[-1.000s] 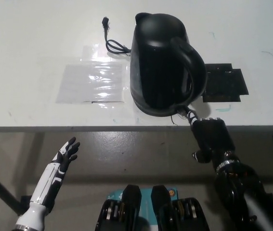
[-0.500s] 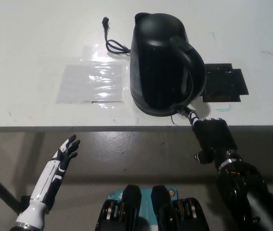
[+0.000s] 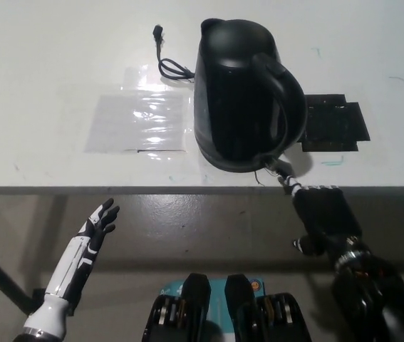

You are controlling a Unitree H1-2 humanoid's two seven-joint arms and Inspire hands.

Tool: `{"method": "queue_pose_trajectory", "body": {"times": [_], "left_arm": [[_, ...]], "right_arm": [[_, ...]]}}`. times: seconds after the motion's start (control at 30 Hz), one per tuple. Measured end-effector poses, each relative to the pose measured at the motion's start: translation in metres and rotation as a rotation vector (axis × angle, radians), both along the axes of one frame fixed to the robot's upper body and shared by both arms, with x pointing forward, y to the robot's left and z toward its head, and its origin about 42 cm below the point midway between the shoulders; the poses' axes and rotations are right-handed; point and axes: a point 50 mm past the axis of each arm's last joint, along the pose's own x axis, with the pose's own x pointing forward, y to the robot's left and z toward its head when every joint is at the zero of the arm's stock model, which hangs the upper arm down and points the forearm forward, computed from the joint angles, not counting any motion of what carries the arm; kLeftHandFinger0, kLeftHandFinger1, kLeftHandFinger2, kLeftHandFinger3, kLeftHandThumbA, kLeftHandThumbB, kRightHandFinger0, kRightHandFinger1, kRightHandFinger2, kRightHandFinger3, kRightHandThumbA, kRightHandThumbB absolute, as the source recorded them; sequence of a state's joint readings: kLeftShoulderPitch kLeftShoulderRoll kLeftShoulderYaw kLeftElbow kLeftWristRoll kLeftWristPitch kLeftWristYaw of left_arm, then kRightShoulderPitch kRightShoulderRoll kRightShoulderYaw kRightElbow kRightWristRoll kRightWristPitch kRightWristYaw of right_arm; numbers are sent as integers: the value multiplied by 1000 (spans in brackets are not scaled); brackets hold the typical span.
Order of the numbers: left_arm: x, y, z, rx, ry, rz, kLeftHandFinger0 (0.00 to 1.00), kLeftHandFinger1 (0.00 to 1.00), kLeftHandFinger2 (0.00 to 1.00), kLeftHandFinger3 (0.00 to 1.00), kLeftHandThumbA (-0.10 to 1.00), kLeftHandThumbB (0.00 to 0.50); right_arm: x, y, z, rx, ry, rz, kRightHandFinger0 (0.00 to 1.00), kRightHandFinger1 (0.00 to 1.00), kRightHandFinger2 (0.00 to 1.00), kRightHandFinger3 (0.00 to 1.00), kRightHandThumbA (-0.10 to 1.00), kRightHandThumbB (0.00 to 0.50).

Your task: A kettle is kept at the center of the table close to the robot and the robot uses its right index finger to press downwards on the transparent start boiling button

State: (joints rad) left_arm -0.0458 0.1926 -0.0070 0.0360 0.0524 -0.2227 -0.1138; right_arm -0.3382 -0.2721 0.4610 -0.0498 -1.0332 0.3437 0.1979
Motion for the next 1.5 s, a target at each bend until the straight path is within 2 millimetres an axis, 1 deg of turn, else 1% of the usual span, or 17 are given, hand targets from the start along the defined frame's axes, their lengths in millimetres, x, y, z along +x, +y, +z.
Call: {"method": "queue_pose_trajectory", "body": {"times": [0.1, 0.13, 0.2, 0.37, 0.4, 0.43, 0.47, 0.5, 0.53, 0.57, 0.6, 0.63, 0.77, 1.0, 1.13, 1.2, 1.5], "left_arm": [[0, 0, 0, 0, 0, 0, 1000, 1000, 1000, 1000, 1000, 311], [0, 0, 0, 0, 0, 0, 1000, 1000, 1000, 1000, 1000, 316], [0, 0, 0, 0, 1, 0, 1000, 1000, 1000, 1000, 1000, 324], [0, 0, -1, 1, 2, 0, 1000, 1000, 1000, 1000, 1000, 309], [0, 0, 0, 1, 1, 0, 1000, 1000, 1000, 1000, 1000, 309], [0, 0, -1, 1, 1, 0, 1000, 1000, 1000, 1000, 1000, 309], [0, 0, 0, 1, 1, -1, 1000, 1000, 1000, 1000, 1000, 310], [-1, 0, -1, 1, 2, -1, 1000, 1000, 1000, 1000, 1000, 311], [-1, 0, -1, 1, 2, -1, 1000, 1000, 1000, 1000, 1000, 311], [-1, 0, -1, 1, 2, -1, 1000, 1000, 1000, 1000, 1000, 301], [-1, 0, -1, 1, 3, -1, 1000, 1000, 1000, 1000, 1000, 299], [-1, 0, -1, 1, 3, 0, 1000, 1000, 1000, 1000, 1000, 302], [-1, 0, -1, 0, 4, 0, 1000, 1000, 1000, 1000, 1000, 310], [-2, 0, -3, 0, 10, 1, 1000, 1000, 1000, 1000, 1000, 316], [-2, 0, -3, 0, 12, 2, 1000, 1000, 1000, 1000, 1000, 344], [-2, 0, -4, -1, 13, 2, 1000, 1000, 1000, 1000, 1000, 325], [-2, 1, -6, -1, 21, 3, 1000, 1000, 1000, 1000, 1000, 323]], "right_arm": [[-20, -8, 16, 45, -74, 13, 1, 0, 151, 1000, 1000, 310], [-28, -11, 22, 64, -101, 14, 35, 4, 219, 1000, 1000, 305], [-39, -17, 34, 92, -144, 13, 0, 0, 214, 1000, 1000, 301], [-68, -26, 66, 160, -262, 23, 0, 0, 250, 1000, 1000, 309], [-74, -29, 71, 173, -282, 26, 53, 82, 365, 1000, 1000, 310], [-79, -30, 75, 185, -300, 33, 55, 89, 406, 1000, 1000, 310], [-85, -33, 77, 201, -310, 37, 170, 233, 507, 1000, 1000, 313], [-88, -34, 77, 213, -314, 42, 470, 628, 792, 1000, 1000, 315], [-93, -37, 76, 233, -315, 48, 502, 677, 816, 1000, 1000, 317], [-96, -40, 74, 248, -310, 52, 840, 952, 1000, 1000, 1000, 322], [-99, -42, 71, 267, -303, 60, 955, 1000, 1000, 1000, 1000, 321], [-101, -43, 68, 279, -295, 62, 1000, 1000, 1000, 1000, 1000, 331], [-102, -48, 50, 343, -232, 73, 1000, 1000, 1000, 1000, 1000, 327], [-98, -52, 13, 480, -100, 66, 1000, 1000, 1000, 1000, 1000, 268], [-92, -56, -8, 552, -41, 56, 1000, 1000, 1000, 1000, 1000, 277], [-89, -60, -18, 591, -16, 49, 1000, 1000, 1000, 1000, 1000, 279], [-83, -74, -57, 787, 41, 6, 1000, 1000, 1000, 1000, 1000, 284]]}}
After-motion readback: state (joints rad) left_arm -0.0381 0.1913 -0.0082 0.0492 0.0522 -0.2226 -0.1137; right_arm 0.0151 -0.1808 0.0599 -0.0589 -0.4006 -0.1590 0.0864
